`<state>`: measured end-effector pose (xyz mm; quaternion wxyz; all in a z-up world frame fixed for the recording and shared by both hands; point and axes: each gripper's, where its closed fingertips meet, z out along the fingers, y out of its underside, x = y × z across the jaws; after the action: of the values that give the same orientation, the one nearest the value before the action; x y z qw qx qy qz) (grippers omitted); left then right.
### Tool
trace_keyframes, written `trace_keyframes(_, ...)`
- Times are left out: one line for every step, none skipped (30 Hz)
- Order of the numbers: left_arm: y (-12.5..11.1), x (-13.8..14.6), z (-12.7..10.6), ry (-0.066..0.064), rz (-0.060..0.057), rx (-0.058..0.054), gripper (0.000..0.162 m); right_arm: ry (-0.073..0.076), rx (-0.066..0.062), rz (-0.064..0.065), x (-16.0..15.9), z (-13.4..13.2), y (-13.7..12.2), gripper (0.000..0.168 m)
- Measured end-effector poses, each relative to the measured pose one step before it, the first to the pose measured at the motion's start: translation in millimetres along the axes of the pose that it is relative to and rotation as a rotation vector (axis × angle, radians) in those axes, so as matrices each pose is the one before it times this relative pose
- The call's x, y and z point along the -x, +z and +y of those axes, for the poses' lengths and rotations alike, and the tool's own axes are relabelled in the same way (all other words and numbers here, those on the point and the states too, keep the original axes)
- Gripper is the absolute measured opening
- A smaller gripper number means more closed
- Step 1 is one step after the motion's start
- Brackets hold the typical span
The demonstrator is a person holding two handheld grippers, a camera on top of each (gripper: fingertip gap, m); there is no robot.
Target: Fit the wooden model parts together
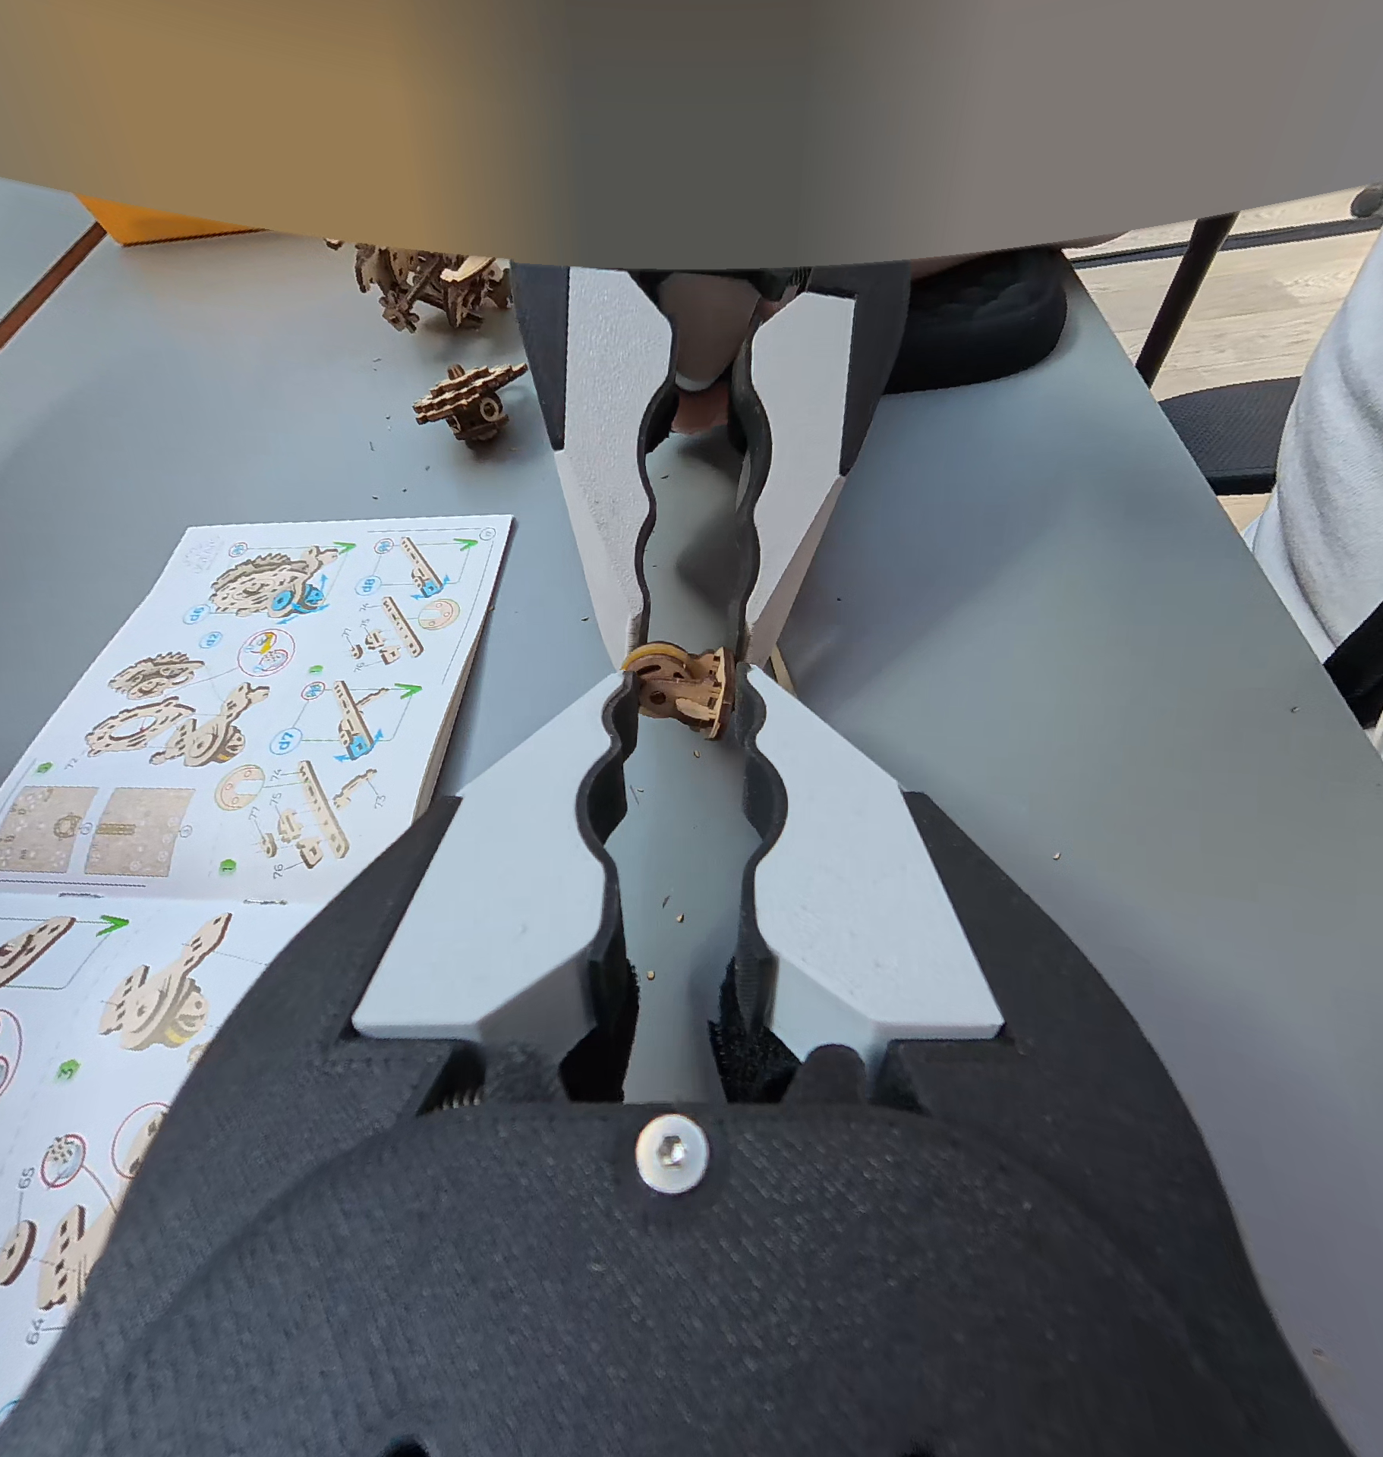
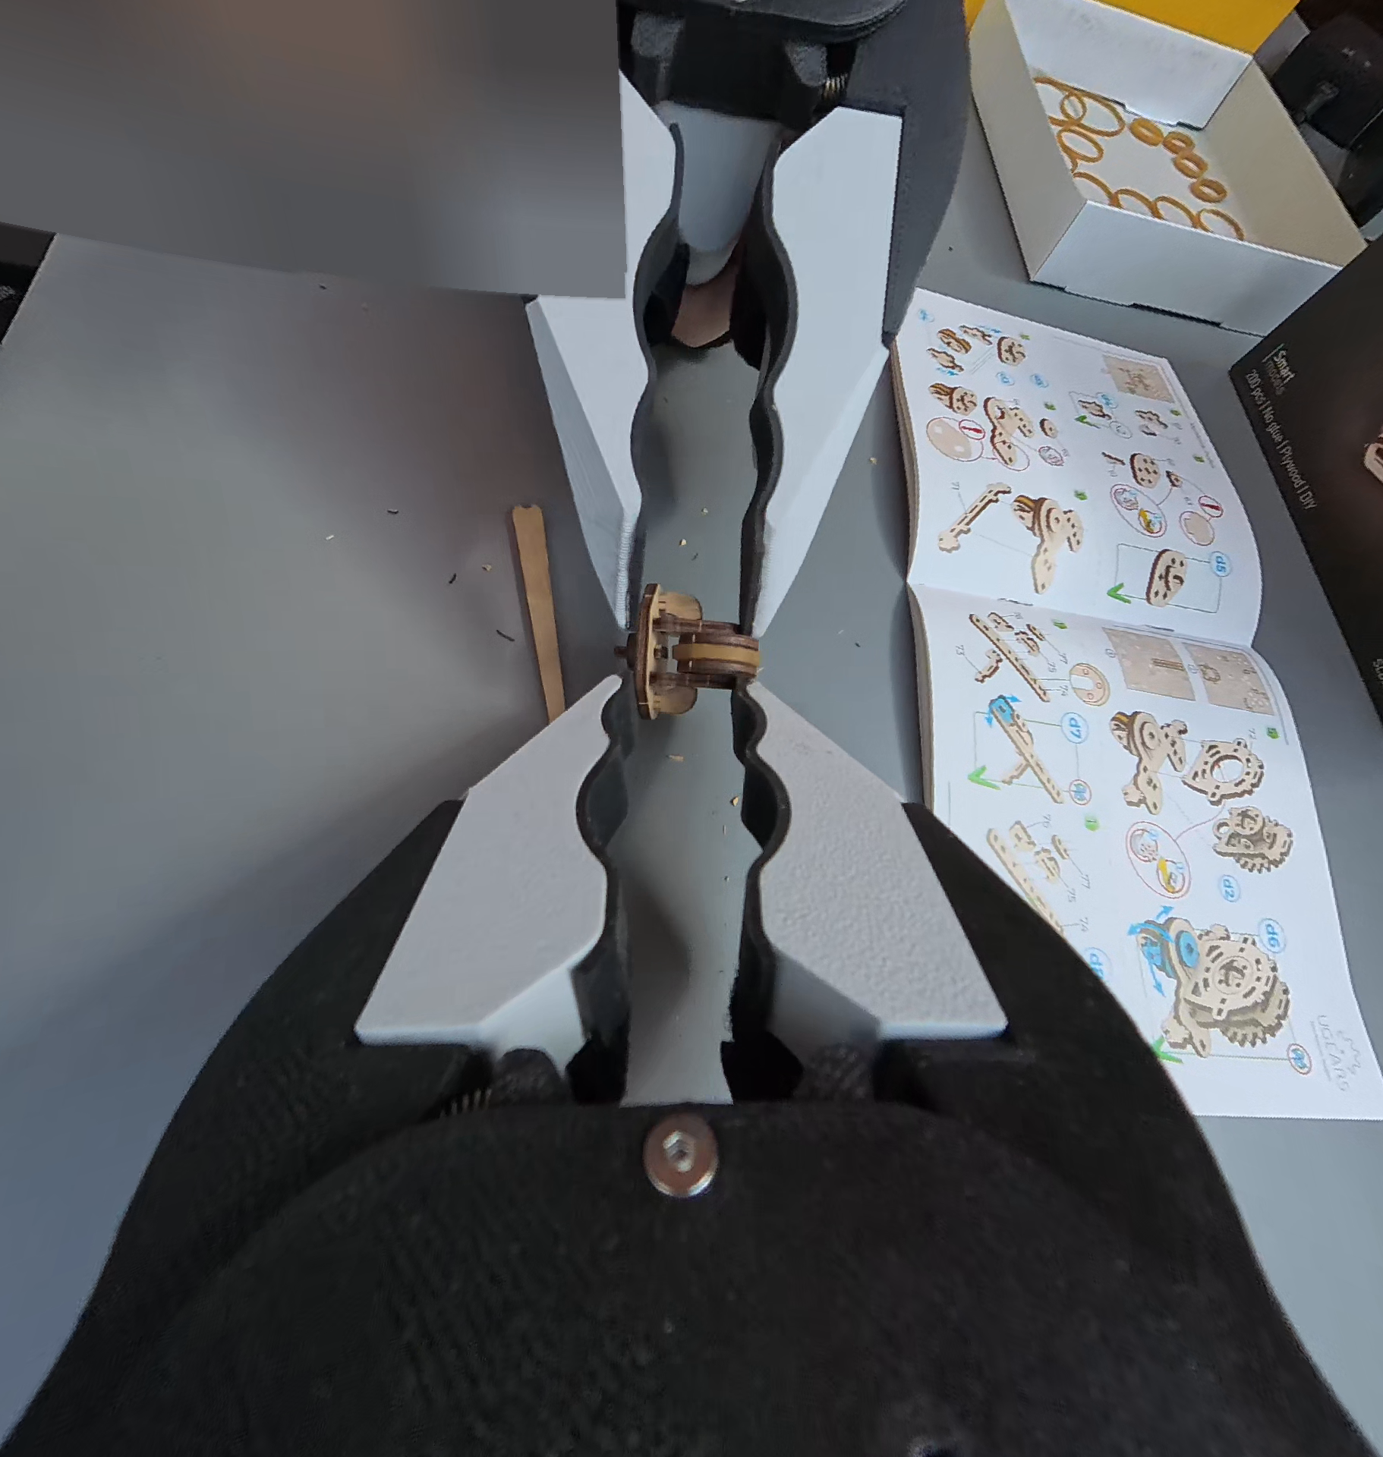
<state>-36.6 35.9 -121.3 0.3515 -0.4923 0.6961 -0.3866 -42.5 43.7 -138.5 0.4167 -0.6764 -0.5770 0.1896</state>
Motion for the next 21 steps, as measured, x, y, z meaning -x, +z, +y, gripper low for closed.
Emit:
trace_keyframes(0.04,0.11,0.75,-0.0029,0.0022,0.0034,0.022,0.0112,0.0015,-0.0030,0.03,0.38,0.45,0.022)
trace_keyframes(0.00,-0.16,0.72,-0.0010,0.0036,0.0033,0.022,0.0118,0.0020,-0.0064,0.31,0.27,0.37,0.023)
trace_keyframes(-0.11,-0.36,0.40,0.0018,0.0034,0.0022,0.023,0.0044,-0.0018,-0.0048,0.49,-0.34,0.23,0.023)
trace_keyframes(-0.07,0.89,0.80,0.0020,-0.0054,0.0041,0.024,-0.0013,-0.0028,0.0056,-0.51,-0.64,-0.28,0.023)
trace_keyframes(0.18,0.28,0.94,0.0017,-0.0017,0.0047,0.025,-0.0042,0.0024,0.0030,-0.06,0.05,0.16,0.023)
trace_keyframes(0.22,-0.68,0.88,0.0028,0.0033,0.0058,0.024,-0.0005,0.0031,-0.0048,1.07,0.41,0.69,0.023)
trace_keyframes(0.67,-0.77,1.37,0.0027,0.0032,0.0087,0.024,-0.0005,0.0076,-0.0040,0.90,1.23,0.82,0.023)
trace_keyframes(0.75,-1.05,1.37,0.0024,0.0065,0.0102,0.022,-0.0008,0.0094,-0.0023,0.60,1.55,0.92,0.023)
trace_keyframes(0.82,-0.73,1.16,0.0037,0.0027,0.0090,0.022,0.0049,0.0070,-0.0056,0.67,1.13,0.62,0.023)
trace_keyframes(0.42,-0.08,0.52,0.0045,-0.0021,0.0040,0.022,0.0012,0.0020,-0.0006,0.08,0.38,0.25,0.023)
trace_keyframes(0.02,-0.04,-0.02,0.0035,-0.0018,-0.0005,0.022,-0.0008,-0.0006,0.0005,-0.06,-0.24,-0.11,0.023)
trace_keyframes(-0.17,-0.16,-0.19,0.0011,-0.0002,-0.0014,0.022,0.0013,0.0017,-0.0004,0.19,-0.25,-0.01,0.023)
trace_keyframes(0.06,-0.19,0.09,0.0008,0.0010,0.0002,0.022,0.0000,0.0027,-0.0003,0.15,-0.02,0.11,0.023)
trace_keyframes(0.27,-0.49,0.45,0.0026,0.0018,0.0032,0.021,0.0020,0.0057,-0.0040,0.65,0.57,0.38,0.023)
trace_keyframes(0.60,-0.13,0.69,0.0034,-0.0017,0.0056,0.021,0.0040,0.0079,-0.0003,0.16,0.82,0.49,0.022)
trace_keyframes(0.67,-0.22,0.78,0.0049,-0.0032,0.0064,0.021,0.0049,0.0088,-0.0012,0.18,0.99,0.56,0.022)
trace_keyframes(0.69,-0.33,0.89,0.0049,-0.0018,0.0065,0.021,0.0033,0.0055,-0.0030,0.47,0.96,0.70,0.022)
trace_keyframes(0.82,-0.35,1.05,0.0028,0.0001,0.0085,0.021,0.0034,0.0051,-0.0046,0.56,1.11,0.98,0.022)
trace_keyframes(1.05,-0.56,1.39,0.0007,0.0039,0.0104,0.021,0.0001,0.0063,-0.0058,0.74,1.51,1.02,0.022)
trace_keyframes(0.77,-0.62,0.81,-0.0009,0.0054,0.0071,0.021,0.0039,0.0056,-0.0088,1.02,1.65,0.88,0.023)
trace_keyframes(0.26,-0.67,0.30,-0.0014,0.0061,0.0020,0.021,0.0089,-0.0106,-0.0146,0.96,-0.58,-0.22,0.023)
